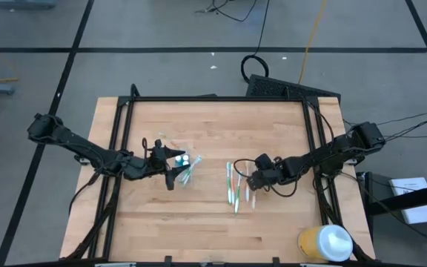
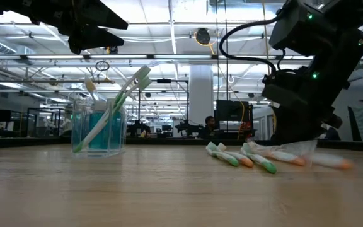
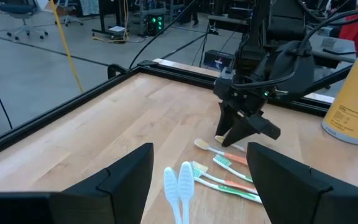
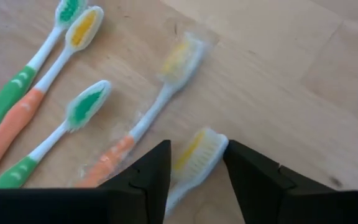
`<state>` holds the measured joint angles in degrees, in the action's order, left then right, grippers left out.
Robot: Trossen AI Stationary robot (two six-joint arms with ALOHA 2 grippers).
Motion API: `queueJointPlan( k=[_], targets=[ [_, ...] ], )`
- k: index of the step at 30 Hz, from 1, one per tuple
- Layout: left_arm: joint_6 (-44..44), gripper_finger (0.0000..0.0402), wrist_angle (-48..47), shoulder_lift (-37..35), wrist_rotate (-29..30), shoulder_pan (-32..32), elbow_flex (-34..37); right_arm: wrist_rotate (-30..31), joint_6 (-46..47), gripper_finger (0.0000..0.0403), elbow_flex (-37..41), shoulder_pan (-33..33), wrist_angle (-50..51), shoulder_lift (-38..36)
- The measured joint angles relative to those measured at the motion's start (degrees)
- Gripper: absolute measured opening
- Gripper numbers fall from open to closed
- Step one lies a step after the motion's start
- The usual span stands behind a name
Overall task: Pick & Place toothbrushing station
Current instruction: Put the orange toothbrush in the transparent organizer
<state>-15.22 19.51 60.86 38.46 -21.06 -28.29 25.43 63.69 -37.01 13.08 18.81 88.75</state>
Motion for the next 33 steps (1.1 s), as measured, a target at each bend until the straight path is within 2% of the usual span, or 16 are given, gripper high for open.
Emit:
queueJointPlan(
  k=[13, 19, 27, 33],
  targets=[
    [0.0, 0.0267, 0.0, 0.0, 0.0, 0.0, 0.0, -1.13, -5.65, 0.0078, 0.0, 0.07, -3.05, -0.31],
    [0.0, 0.0267, 0.0, 0.0, 0.0, 0.0, 0.0, -1.47, -13.52, 0.0054, 0.26, 0.01, -10.7, -1.3],
    [0.0, 0.0267, 0.04, 0.0, 0.02, 0.04, 0.0, -1.7, -23.17, 0.005, 0.28, -0.32, -19.58, -6.96],
    [0.01, 0.0267, 0.69, 0.0, -0.08, 0.28, 0.0, -1.55, -33.91, 0.0049, 0.22, -0.52, -32.61, -10.39]
  ],
)
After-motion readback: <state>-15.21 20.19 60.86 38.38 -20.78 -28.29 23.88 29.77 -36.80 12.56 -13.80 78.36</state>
